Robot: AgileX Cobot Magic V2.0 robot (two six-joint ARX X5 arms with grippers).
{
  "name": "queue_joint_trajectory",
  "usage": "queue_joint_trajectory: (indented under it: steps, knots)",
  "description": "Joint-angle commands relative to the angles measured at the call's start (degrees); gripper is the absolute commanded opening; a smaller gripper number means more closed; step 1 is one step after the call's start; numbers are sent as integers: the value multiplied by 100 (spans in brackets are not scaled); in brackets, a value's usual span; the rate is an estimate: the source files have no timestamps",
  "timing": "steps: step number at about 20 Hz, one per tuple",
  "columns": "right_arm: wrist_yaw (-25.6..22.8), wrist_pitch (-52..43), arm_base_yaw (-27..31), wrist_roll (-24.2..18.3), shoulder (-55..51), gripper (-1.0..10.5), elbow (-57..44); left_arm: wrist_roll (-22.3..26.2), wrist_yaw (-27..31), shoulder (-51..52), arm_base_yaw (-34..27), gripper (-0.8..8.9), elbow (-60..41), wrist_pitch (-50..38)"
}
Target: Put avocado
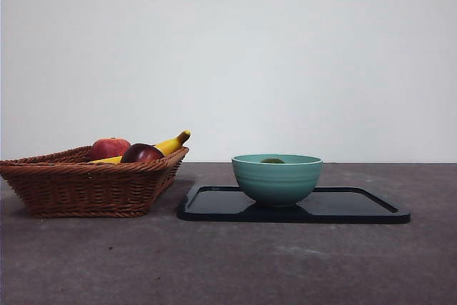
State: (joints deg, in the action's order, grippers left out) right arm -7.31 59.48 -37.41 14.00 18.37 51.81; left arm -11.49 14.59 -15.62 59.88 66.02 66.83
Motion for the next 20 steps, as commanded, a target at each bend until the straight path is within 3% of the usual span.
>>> queue_joint_trajectory:
  steps: [1,8,10,12,15,17,20]
  knots:
    - [-24,-68,-39,59,22,24,52,26,0,-33,68,28,68,-81]
    - [-24,-70,-39,59,22,24,52,26,-4,-33,-74,28,66,-81]
    - [-24,-72,-39,57,22,24,52,76,-2,-33,-636,27,66,-79]
    - [-22,-72,-39,59,22,24,52,619,0,-31,-1456,28,-17,-278]
    - [-22,-72,-39,57,22,24,52,1869,-15,-31,-2940,28,-693,-1567]
    - [-24,-72,-39,59,22,24,52,1738,-94,-31,-3823,28,-1423,-2590]
    - [-24,-72,-39,57,22,24,52,922,-199,-26,-4544,28,-2632,-3960]
